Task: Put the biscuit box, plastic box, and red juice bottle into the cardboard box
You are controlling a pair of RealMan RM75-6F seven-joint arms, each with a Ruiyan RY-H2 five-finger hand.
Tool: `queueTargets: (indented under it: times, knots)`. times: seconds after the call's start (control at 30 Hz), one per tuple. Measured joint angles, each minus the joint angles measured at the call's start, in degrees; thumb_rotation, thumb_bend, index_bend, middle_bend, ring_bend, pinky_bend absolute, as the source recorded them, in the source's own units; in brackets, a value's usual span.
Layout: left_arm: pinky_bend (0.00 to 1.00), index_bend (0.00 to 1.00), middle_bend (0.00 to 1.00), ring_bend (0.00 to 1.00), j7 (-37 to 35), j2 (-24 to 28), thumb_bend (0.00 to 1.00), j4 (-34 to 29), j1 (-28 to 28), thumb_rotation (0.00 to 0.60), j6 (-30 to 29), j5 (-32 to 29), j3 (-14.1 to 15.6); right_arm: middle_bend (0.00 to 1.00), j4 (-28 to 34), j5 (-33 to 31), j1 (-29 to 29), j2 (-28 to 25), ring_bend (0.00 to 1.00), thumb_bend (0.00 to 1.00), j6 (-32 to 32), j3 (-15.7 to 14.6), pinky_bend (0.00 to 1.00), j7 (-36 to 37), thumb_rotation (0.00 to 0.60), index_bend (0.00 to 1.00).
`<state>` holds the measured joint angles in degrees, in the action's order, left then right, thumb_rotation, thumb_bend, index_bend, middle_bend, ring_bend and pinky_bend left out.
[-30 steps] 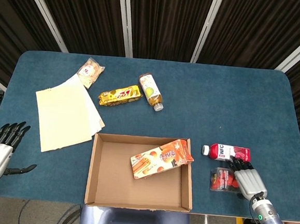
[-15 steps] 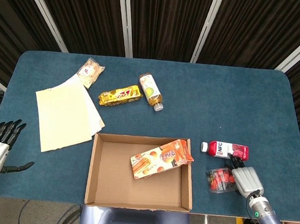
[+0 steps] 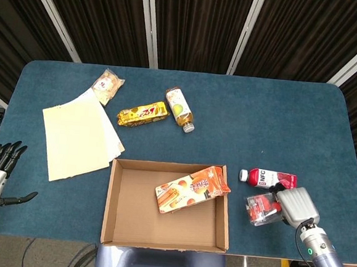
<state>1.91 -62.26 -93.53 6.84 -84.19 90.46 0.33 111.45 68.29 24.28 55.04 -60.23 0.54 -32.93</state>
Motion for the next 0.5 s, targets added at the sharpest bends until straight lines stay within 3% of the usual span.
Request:
queueTargets:
  times: [0.23, 0.5]
  knots:
    - [0.0, 0.0, 0.0, 0.0, 0.88, -0.41, 0.02, 0.04, 0.16, 0.42, 0.53, -0.54, -0.16, 0.66, 5.73, -4.65, 4.06, -4.99, 0.72, 0.42, 0.0, 3.76, 0.98, -3.95, 0.6, 0.73]
    - [0.0, 0.0, 0.0, 0.0, 1.11, -0.51, 0.02, -0.02, 0.2, 0.422, 0.61, -0.74, -0.27, 0.66, 10.74, -6.28, 6.16, -6.97, 0.72, 0.42, -1.44, 5.04, 0.98, -9.03, 0.6, 0.73]
